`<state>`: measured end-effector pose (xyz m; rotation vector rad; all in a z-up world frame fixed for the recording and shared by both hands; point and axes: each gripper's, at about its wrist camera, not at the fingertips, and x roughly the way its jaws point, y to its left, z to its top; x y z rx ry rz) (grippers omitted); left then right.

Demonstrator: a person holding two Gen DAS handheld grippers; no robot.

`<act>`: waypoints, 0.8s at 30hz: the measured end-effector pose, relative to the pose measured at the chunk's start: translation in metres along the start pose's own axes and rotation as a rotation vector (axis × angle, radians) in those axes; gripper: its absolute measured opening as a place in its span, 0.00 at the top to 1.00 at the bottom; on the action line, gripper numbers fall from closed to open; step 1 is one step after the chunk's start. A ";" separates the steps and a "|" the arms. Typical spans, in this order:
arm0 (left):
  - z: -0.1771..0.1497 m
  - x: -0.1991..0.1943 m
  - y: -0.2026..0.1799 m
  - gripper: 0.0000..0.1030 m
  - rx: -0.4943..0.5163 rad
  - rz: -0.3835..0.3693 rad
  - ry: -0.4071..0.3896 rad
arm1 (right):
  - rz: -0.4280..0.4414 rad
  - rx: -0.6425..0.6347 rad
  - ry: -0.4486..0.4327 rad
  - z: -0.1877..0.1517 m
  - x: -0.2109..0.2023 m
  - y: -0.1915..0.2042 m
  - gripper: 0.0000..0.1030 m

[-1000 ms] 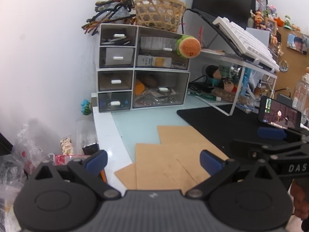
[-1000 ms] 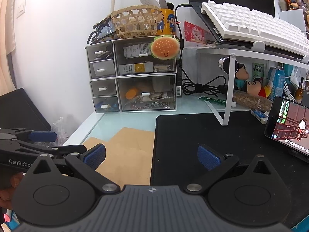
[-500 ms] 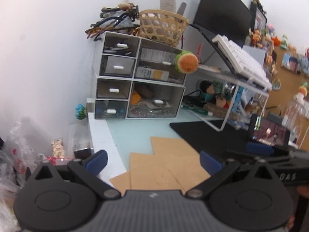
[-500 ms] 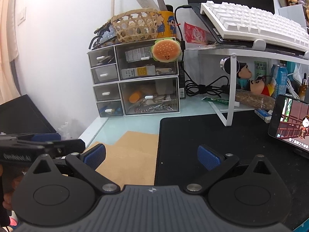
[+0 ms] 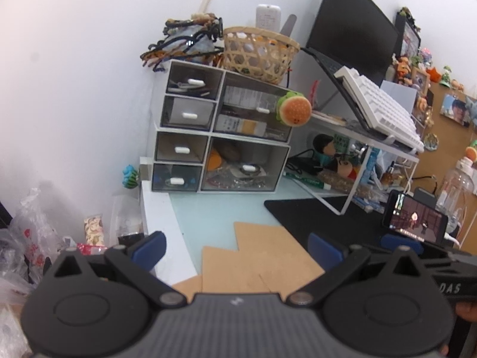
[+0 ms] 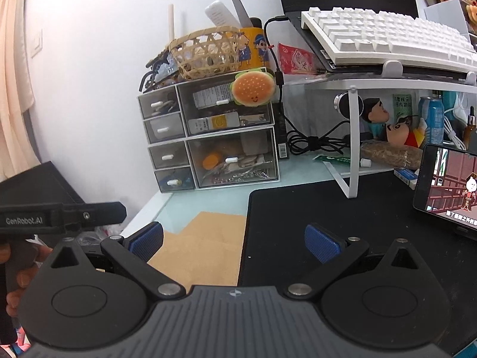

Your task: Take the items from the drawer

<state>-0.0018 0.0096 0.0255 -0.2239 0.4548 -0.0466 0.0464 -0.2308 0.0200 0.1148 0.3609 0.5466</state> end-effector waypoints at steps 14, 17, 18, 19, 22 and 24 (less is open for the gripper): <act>0.015 -0.013 -0.016 0.03 0.018 0.010 0.014 | 0.081 0.060 -0.034 0.006 -0.016 -0.012 0.00; 0.017 -0.012 -0.018 0.03 0.014 0.043 0.016 | 0.080 0.051 -0.040 0.007 -0.020 -0.012 0.00; 0.018 -0.012 -0.019 0.03 0.019 0.059 0.016 | 0.077 0.051 -0.043 0.007 -0.021 -0.011 0.00; 0.019 -0.012 -0.021 0.03 0.027 0.074 0.015 | 0.075 0.057 -0.050 0.007 -0.022 -0.012 0.00; 0.023 -0.012 -0.025 0.03 0.042 0.089 0.021 | 0.051 0.057 -0.061 0.009 -0.026 -0.012 0.00; 0.026 -0.012 -0.026 0.03 0.044 0.089 0.025 | 0.045 0.053 -0.065 0.009 -0.028 -0.012 0.00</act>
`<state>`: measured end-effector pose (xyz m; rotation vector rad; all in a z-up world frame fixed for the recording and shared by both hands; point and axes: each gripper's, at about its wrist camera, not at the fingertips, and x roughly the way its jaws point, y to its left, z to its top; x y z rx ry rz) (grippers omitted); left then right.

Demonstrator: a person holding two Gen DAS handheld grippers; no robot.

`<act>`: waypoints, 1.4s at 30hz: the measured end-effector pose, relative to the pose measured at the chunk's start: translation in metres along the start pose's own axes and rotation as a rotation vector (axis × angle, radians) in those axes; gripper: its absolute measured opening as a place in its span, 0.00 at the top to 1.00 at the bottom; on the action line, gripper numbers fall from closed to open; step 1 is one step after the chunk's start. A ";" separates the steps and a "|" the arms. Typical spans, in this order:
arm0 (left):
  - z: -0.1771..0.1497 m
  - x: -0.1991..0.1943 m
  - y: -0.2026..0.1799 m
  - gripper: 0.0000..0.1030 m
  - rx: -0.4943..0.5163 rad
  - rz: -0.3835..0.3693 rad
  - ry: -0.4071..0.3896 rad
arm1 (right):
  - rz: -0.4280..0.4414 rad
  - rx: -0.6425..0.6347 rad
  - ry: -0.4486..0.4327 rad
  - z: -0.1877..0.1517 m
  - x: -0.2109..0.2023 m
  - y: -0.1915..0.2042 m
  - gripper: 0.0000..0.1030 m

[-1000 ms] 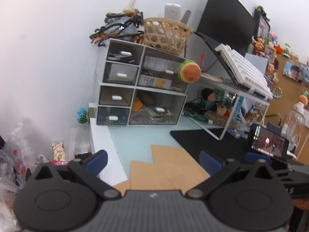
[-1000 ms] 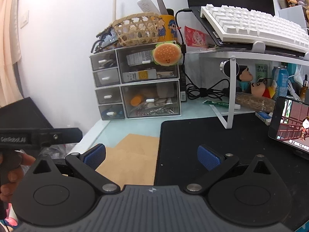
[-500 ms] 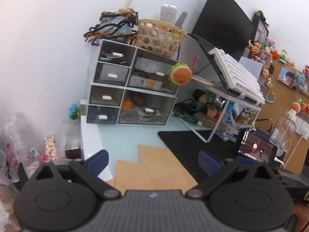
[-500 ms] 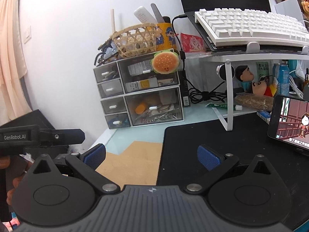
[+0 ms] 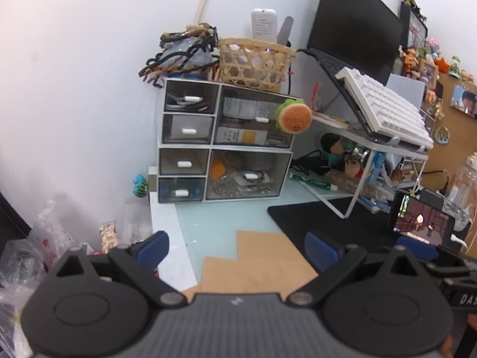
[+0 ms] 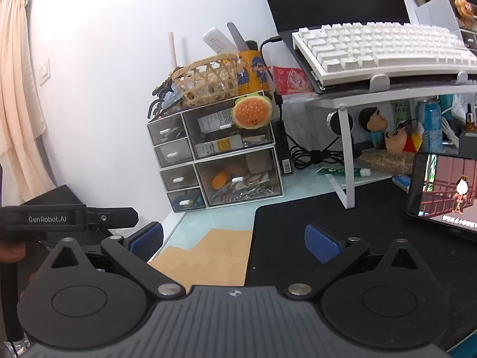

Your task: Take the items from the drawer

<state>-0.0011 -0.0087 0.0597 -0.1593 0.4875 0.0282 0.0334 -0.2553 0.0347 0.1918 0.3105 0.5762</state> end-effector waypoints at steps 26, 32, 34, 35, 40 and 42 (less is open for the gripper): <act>0.029 0.028 0.005 0.34 0.046 0.033 0.059 | -0.032 -0.001 0.004 0.001 -0.003 -0.002 0.00; 0.037 0.043 0.003 0.41 0.064 0.014 0.065 | -0.034 -0.004 0.012 -0.001 0.002 -0.002 0.00; 0.039 0.048 0.004 0.41 0.069 0.014 0.069 | -0.034 -0.001 0.015 -0.002 0.004 -0.003 0.00; 0.040 0.051 0.005 0.41 0.070 0.017 0.070 | -0.034 0.001 0.017 -0.002 0.004 -0.004 0.00; 0.044 0.064 0.012 0.42 0.074 0.022 0.073 | -0.032 0.006 0.024 -0.003 0.008 -0.006 0.00; 0.046 0.072 0.013 0.44 0.073 0.019 0.078 | -0.032 0.007 0.028 -0.003 0.012 -0.006 0.00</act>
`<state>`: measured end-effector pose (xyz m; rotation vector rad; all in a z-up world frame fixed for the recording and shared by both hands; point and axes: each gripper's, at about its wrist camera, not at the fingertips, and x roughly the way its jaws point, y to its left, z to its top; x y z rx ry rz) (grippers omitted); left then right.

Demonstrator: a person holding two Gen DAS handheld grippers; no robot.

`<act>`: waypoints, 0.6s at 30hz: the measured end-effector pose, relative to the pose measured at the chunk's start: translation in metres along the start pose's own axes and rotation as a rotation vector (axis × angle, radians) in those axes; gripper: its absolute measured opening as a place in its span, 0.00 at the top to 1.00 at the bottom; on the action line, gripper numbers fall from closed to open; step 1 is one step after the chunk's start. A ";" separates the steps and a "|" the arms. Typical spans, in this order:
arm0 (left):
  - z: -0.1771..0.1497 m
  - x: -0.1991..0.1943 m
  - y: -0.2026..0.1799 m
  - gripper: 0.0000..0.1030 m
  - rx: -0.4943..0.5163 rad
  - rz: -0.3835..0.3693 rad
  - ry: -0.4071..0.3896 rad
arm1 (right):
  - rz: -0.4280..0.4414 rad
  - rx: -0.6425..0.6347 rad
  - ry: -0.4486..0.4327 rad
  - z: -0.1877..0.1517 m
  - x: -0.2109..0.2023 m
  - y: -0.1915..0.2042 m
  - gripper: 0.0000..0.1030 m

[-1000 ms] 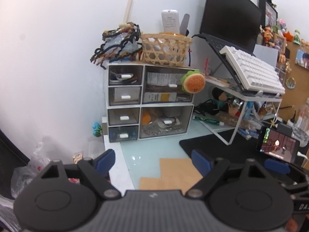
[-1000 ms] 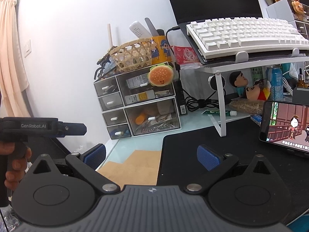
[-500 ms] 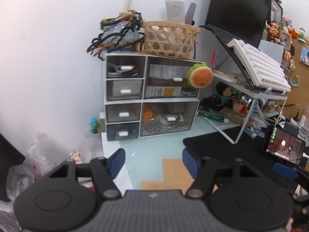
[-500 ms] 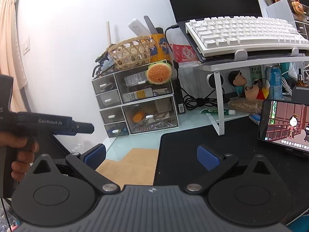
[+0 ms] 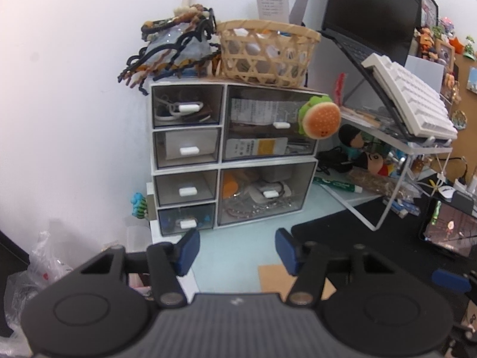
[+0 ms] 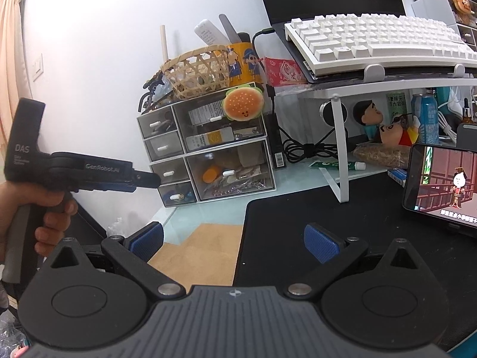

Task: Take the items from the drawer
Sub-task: 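Move the left gripper to the handle of the large clear drawer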

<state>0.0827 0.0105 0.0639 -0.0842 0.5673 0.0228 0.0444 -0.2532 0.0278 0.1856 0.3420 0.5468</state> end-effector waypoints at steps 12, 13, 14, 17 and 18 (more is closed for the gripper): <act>0.016 0.042 -0.007 0.53 0.026 -0.019 0.020 | -0.021 0.011 0.028 -0.001 0.019 -0.005 0.00; 0.017 0.045 -0.007 0.53 0.020 -0.016 0.023 | -0.022 0.015 0.029 -0.001 0.019 -0.006 0.00; 0.018 0.049 -0.006 0.53 0.005 -0.013 0.030 | -0.023 0.019 0.031 -0.001 0.020 -0.007 0.00; 0.020 0.061 -0.003 0.54 -0.047 -0.011 0.055 | -0.021 0.029 0.030 0.000 0.021 -0.010 0.00; 0.020 0.064 -0.003 0.55 -0.056 -0.005 0.060 | -0.020 0.031 0.029 0.000 0.022 -0.010 0.00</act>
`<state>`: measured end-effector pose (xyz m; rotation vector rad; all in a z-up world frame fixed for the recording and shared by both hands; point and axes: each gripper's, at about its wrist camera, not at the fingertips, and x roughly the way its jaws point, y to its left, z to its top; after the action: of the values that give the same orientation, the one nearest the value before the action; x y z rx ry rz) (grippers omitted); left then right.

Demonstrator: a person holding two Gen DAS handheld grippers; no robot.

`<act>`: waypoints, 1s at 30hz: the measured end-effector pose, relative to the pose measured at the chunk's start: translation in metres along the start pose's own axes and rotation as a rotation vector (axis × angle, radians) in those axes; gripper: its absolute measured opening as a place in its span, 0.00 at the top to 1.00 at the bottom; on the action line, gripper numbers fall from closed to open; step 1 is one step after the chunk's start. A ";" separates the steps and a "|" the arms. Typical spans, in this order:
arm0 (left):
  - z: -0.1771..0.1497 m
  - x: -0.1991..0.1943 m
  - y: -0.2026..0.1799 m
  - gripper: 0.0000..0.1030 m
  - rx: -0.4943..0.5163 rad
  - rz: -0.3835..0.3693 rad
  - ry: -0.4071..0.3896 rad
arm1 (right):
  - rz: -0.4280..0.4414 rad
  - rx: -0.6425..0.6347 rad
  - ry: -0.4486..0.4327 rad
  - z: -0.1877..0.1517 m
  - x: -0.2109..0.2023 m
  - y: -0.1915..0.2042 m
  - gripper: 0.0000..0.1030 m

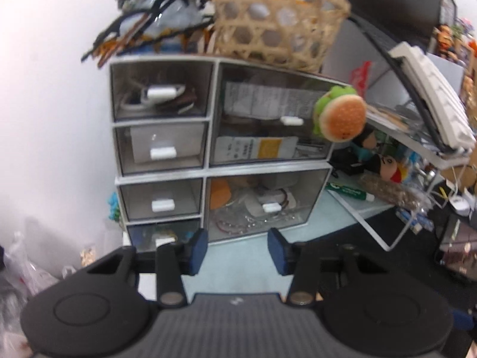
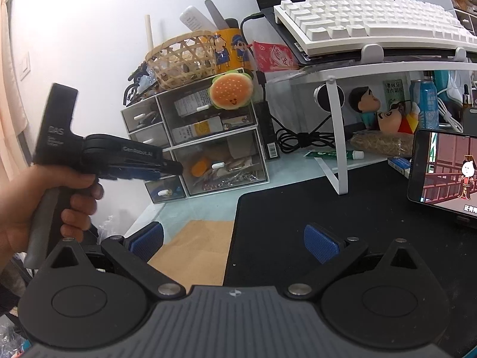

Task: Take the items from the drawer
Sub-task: 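Move the left gripper to the handle of the large clear drawer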

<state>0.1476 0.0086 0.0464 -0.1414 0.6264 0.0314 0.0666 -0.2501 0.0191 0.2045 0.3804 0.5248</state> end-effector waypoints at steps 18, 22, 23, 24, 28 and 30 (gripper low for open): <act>0.010 0.029 -0.023 0.69 -0.019 0.025 0.033 | -0.001 0.038 -0.006 0.003 0.003 -0.010 0.00; 0.009 0.033 -0.028 0.78 -0.034 0.018 0.032 | -0.007 0.041 -0.017 0.004 -0.002 -0.012 0.00; 0.010 0.033 -0.029 0.78 -0.035 0.023 0.028 | -0.008 0.041 -0.019 0.004 -0.003 -0.012 0.00; 0.010 0.034 -0.031 0.80 -0.040 0.026 0.028 | -0.007 0.041 -0.020 0.004 -0.004 -0.013 0.00; 0.012 0.038 -0.035 0.81 -0.063 0.035 0.027 | -0.002 0.044 -0.022 0.005 -0.006 -0.014 0.00; 0.013 0.040 -0.036 0.83 -0.081 0.033 0.027 | -0.001 0.047 -0.022 0.005 -0.007 -0.016 0.00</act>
<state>0.1900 -0.0261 0.0384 -0.2100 0.6550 0.0866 0.0702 -0.2677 0.0208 0.2557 0.3719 0.5124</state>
